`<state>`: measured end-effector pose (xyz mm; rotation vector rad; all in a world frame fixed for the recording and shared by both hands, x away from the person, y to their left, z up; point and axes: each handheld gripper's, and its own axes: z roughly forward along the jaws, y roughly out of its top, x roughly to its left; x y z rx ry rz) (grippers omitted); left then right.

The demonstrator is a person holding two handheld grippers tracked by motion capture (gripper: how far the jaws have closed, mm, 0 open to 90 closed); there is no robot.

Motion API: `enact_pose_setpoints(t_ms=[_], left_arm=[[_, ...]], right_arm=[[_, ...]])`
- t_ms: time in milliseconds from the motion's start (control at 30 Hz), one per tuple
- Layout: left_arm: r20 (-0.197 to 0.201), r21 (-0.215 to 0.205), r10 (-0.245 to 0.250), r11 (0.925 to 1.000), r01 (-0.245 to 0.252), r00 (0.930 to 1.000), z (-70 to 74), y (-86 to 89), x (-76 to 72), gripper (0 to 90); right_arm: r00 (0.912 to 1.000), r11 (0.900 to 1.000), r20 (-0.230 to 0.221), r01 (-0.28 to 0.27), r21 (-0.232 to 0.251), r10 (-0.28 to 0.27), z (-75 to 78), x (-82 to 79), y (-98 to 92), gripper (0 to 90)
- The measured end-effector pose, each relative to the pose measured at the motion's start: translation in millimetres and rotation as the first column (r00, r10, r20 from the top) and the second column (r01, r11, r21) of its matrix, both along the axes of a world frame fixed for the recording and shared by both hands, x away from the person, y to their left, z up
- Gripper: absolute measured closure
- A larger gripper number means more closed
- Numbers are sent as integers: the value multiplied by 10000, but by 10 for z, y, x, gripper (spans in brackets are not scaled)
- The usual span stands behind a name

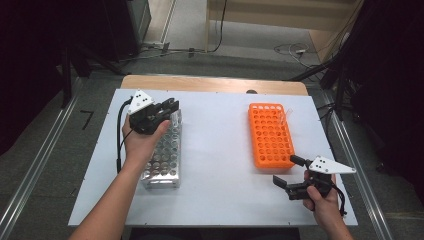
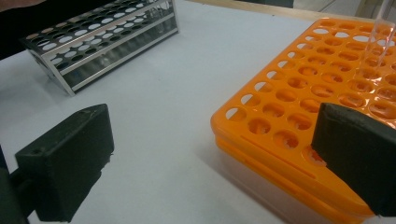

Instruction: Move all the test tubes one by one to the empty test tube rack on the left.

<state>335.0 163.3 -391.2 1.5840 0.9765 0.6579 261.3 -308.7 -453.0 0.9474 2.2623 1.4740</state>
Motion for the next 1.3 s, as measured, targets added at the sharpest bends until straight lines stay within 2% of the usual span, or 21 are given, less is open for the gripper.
enact_pose_setpoints(t_ms=[467, 800, 933, 1100, 1300], left_arm=[[-155, 271, 436, 9987, -431, 9989, -191, 0, 179, 762], [-555, 486, 571, 9973, -544, 9968, -320, -5, 244, 762], [-899, 593, 581, 9968, -529, 9943, -361, 1, 251, 760], [-1302, 930, 575, 9946, -456, 9898, -393, 3, 248, 755], [-1323, 1211, 581, 9918, -421, 9895, -386, -13, 229, 752]], right_arm=[[9999, 9998, -35, -93, 154, 94, 0, 4, -19, 0], [9998, 9996, -76, -183, 195, 185, -5, 3, -17, 0], [9998, 9996, -62, -197, 187, 199, -8, 9, -21, 0], [9998, 9996, -53, -195, 220, 196, -7, 7, -23, 0], [9998, 9996, -81, -195, 226, 197, -11, 10, -21, 0]])
